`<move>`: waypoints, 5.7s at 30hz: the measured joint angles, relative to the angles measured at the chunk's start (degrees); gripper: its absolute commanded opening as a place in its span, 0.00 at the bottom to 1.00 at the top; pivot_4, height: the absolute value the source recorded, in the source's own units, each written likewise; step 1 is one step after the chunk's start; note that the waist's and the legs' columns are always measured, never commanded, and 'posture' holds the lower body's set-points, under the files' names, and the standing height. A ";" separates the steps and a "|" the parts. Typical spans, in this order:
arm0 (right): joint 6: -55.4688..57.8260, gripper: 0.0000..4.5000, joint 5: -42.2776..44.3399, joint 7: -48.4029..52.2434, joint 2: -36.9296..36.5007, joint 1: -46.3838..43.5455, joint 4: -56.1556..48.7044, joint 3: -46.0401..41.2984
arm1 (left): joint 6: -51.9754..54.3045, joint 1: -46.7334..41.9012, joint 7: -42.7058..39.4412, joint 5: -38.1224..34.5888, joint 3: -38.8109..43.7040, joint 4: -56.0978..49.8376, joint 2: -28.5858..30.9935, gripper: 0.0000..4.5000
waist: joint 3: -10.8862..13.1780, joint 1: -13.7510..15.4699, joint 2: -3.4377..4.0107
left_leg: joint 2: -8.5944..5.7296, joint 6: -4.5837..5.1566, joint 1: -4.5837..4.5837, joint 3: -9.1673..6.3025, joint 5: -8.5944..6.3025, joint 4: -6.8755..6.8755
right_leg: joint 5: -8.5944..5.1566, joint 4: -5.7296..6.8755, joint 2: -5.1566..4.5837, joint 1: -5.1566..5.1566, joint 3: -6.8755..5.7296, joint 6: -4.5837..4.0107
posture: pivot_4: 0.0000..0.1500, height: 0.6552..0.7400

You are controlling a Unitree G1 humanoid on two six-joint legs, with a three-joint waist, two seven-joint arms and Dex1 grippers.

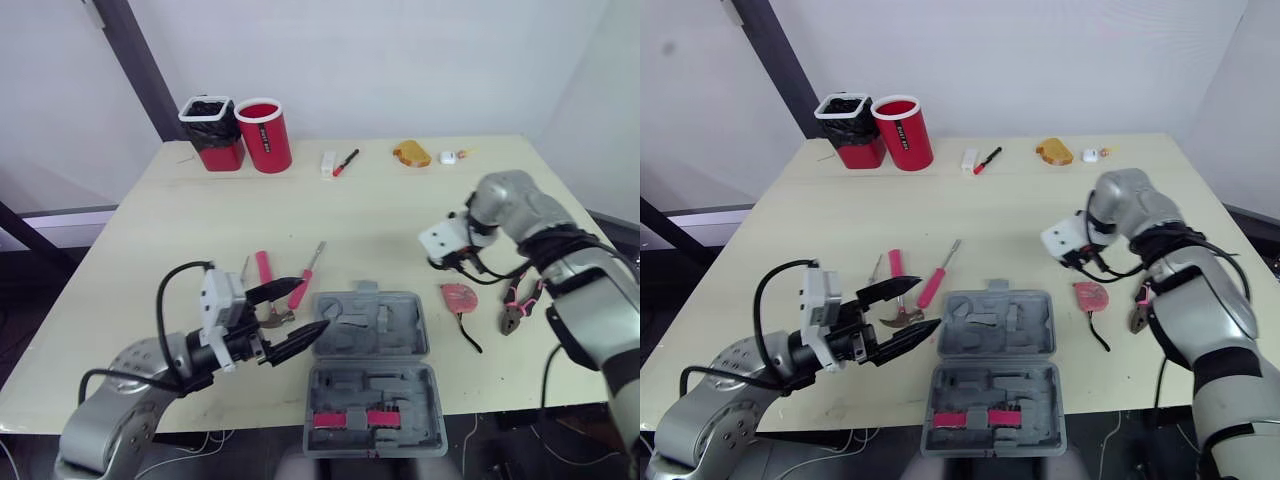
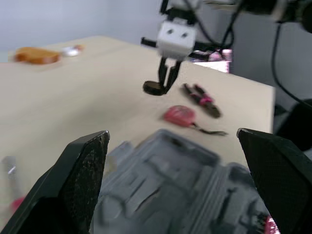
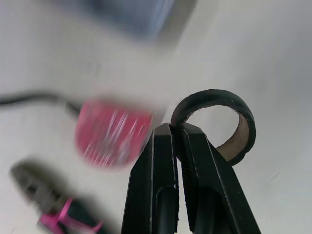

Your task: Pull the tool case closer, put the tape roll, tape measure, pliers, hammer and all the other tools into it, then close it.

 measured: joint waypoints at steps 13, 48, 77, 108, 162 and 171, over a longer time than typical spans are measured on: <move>5.79 0.03 0.78 -0.80 21.84 -2.83 -5.21 5.63 | -6.56 15.69 8.25 2.78 7.85 -5.66 -8.26 1.00 | 0.03 -0.02 0.03 | -0.06 -0.03 -0.07 -0.29 -0.01 -0.04 | -0.05 0.02 -0.11 0.00 -0.33 -0.10 | 1.00 0.97; -0.16 0.03 -4.83 -12.78 23.79 0.84 0.77 13.09 | -5.39 15.35 9.84 3.83 9.29 -4.23 -5.51 1.00 | 0.05 -0.07 -0.09 | -0.08 -0.07 -0.08 -0.34 0.01 -0.05 | -0.17 0.07 -0.10 0.01 -0.40 -0.31 | 1.00 0.97; 22.90 0.99 11.42 -9.51 14.10 17.16 -18.22 -3.42 | -5.12 12.60 7.47 3.88 8.71 -1.20 -3.88 1.00 | 0.04 0.27 -0.16 | -0.11 -0.06 -0.09 -0.35 0.01 -0.04 | -0.08 0.06 -0.15 0.03 -0.41 -0.14 | 1.00 0.97; 29.83 0.19 24.49 -34.30 21.11 30.50 -20.47 -11.36 | -3.07 5.37 -2.15 2.73 8.69 8.48 1.26 1.00 | 0.05 -0.06 -0.15 | 0.02 -0.05 -0.07 -0.37 0.00 -0.06 | -0.06 0.07 0.08 0.00 -0.36 -0.20 | 1.00 0.97; 20.35 0.19 49.79 -41.31 -2.85 70.38 -47.29 -53.19 | -8.65 7.71 1.75 5.26 14.65 22.72 -4.37 1.00 | 0.06 1.36 -0.22 | 0.03 -0.04 -0.04 0.05 -0.01 -0.09 | -0.21 -0.10 0.08 0.03 -0.21 -0.38 | 1.00 0.97; 16.75 0.69 53.02 -38.86 -3.85 86.39 -45.33 -59.89 | -10.64 9.58 0.58 6.30 15.19 25.25 -4.37 1.00 | 0.03 1.52 -0.27 | 0.06 -0.03 0.00 0.23 -0.01 -0.09 | -0.23 -0.12 0.07 0.02 -0.10 -0.36 | 1.00 0.97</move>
